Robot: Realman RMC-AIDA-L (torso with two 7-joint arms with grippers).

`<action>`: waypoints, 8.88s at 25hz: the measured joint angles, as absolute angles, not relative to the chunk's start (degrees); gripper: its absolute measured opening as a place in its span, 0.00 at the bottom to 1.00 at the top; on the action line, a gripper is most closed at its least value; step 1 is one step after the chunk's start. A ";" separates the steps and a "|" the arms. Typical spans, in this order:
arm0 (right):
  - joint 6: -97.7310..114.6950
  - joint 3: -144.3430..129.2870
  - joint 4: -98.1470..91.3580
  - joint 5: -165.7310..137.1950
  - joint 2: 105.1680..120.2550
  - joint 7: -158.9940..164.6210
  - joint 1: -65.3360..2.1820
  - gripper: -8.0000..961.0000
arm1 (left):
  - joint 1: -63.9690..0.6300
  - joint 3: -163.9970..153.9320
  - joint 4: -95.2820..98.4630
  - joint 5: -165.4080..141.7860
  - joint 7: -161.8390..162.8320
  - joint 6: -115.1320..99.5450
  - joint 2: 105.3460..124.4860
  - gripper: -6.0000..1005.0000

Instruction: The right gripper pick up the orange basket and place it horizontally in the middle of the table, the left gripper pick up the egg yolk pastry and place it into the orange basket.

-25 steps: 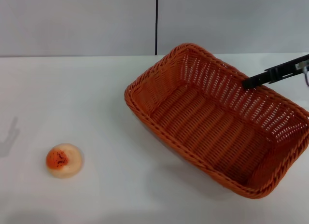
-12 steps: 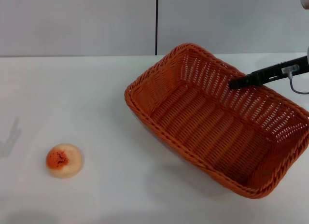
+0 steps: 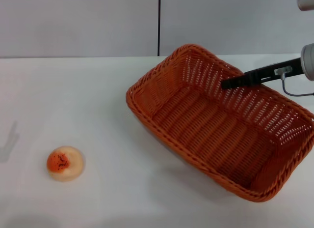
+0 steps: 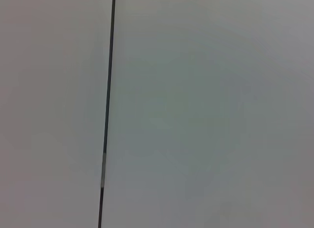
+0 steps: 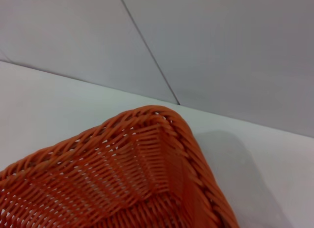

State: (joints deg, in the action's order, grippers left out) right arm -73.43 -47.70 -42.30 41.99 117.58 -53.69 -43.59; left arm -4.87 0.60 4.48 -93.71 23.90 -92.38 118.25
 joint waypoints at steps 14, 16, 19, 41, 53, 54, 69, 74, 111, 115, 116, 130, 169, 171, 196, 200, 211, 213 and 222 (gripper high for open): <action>-72.70 -47.73 -40.52 42.22 118.06 -54.64 -43.36 0.53 | -4.04 1.05 5.02 -93.35 24.36 -94.96 118.12 0.81; -73.59 -47.76 -40.58 42.22 118.06 -55.24 -43.31 0.48 | -4.04 1.05 5.02 -93.34 24.21 -94.97 118.12 0.81; -75.43 -47.77 -41.14 42.31 118.09 -56.10 -43.55 0.36 | -4.17 1.05 4.92 -93.33 23.91 -94.70 118.14 0.81; -92.15 -57.52 -46.51 43.23 115.63 -72.13 -54.38 0.16 | 0.82 -0.37 4.96 -93.77 23.90 -98.75 118.15 0.81; -91.41 -60.95 -45.58 44.05 116.33 -82.15 -55.54 0.16 | 3.64 -0.79 4.78 -93.79 23.91 -101.61 118.19 0.81; -91.35 -61.05 -45.57 44.13 116.51 -83.00 -55.38 0.16 | 3.64 -0.79 4.76 -93.79 23.91 -101.61 118.19 0.81; -87.60 -61.68 -47.11 44.34 117.82 -87.41 -52.63 0.24 | 2.22 -1.47 5.01 -93.78 24.29 -100.60 118.22 0.81; -86.80 -63.05 -47.13 44.12 118.39 -85.77 -52.93 0.27 | 1.48 -1.59 5.02 -93.78 24.32 -100.31 118.16 0.81; -82.22 -59.37 -69.38 99.88 118.93 -91.70 -10.95 0.82 | -6.90 -22.28 46.86 -112.85 74.64 -97.86 116.31 0.79; -87.92 -52.19 -60.63 106.78 118.82 -97.13 -7.16 0.82 | -11.20 -22.20 50.21 -121.66 76.28 -98.67 117.10 0.79; -90.03 -49.55 -58.46 107.31 118.79 -97.53 -7.01 0.82 | -11.78 -22.25 50.25 -122.02 75.06 -98.49 117.45 0.79; -98.27 -38.38 -50.79 107.60 118.73 -98.35 -5.13 0.82 | -14.33 -30.43 43.20 -122.22 70.51 -92.14 118.07 0.78; -99.47 -36.73 -50.98 108.36 118.38 -97.33 -5.93 0.83 | -11.78 -14.34 38.75 -115.38 56.89 -105.57 117.73 0.33; -99.48 -36.44 -51.10 108.36 118.30 -96.93 -6.64 0.83 | -11.85 -13.61 39.12 -114.23 56.78 -106.51 117.74 0.29; -101.06 -36.35 -47.64 108.37 118.72 -94.04 -10.46 0.83 | -21.83 -44.29 28.06 -95.62 56.67 -107.80 119.07 0.09; -101.05 -36.26 -47.58 108.37 118.76 -94.09 -10.24 0.83 | -24.76 -50.42 24.04 -95.43 54.73 -105.79 119.10 0.11; -100.67 -36.56 -44.90 107.97 118.61 -95.42 -10.97 0.83 | -27.05 -55.92 16.12 -90.52 48.70 -100.33 119.09 0.40; -100.66 -36.56 -44.83 107.95 118.60 -95.47 -11.09 0.83 | -27.05 -55.96 16.12 -90.46 48.80 -99.92 119.09 0.50; -100.42 -36.16 -44.63 107.01 118.65 -97.00 -11.19 0.82 | -21.27 -43.06 20.03 -88.69 48.35 -98.33 118.19 0.81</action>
